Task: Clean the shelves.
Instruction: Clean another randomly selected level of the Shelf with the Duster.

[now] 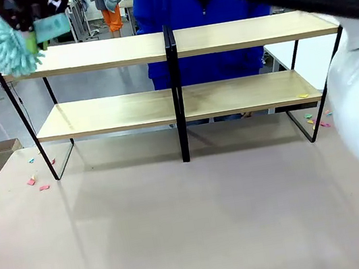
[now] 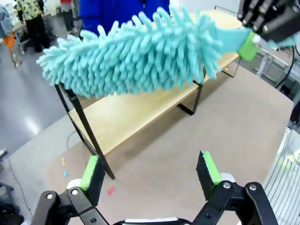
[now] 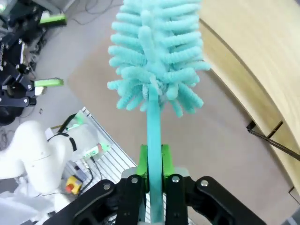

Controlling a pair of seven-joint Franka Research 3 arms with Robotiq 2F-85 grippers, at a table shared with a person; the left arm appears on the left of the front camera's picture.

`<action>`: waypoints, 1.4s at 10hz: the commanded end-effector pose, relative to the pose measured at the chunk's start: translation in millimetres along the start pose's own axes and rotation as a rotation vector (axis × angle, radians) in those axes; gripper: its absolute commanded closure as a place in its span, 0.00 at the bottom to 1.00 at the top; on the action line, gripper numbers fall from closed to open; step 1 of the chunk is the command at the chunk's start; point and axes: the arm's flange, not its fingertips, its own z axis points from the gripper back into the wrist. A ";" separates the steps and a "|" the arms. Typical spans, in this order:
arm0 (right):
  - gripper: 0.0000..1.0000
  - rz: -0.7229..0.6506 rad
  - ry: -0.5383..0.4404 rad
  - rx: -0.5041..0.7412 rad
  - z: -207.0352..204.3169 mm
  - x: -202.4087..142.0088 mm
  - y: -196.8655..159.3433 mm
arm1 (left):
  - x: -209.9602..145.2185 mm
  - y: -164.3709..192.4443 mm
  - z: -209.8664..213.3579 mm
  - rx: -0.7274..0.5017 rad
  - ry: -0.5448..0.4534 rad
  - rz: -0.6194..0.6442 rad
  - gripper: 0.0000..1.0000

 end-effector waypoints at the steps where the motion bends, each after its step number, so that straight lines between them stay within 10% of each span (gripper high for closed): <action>1: 0.88 -0.085 -0.026 0.031 18.9 1.2 -26.6 | -0.9 1.0 -0.3 -0.009 -0.009 -0.007 0.00; 8: 0.88 -0.199 -0.069 -0.050 59.0 -48.2 -80.9 | -0.9 1.0 -0.3 -0.009 -0.009 -0.007 0.00; 14: 0.88 -0.334 -0.174 0.063 180.8 -270.0 -227.0 | -0.9 1.0 -0.3 -0.009 -0.009 -0.007 0.00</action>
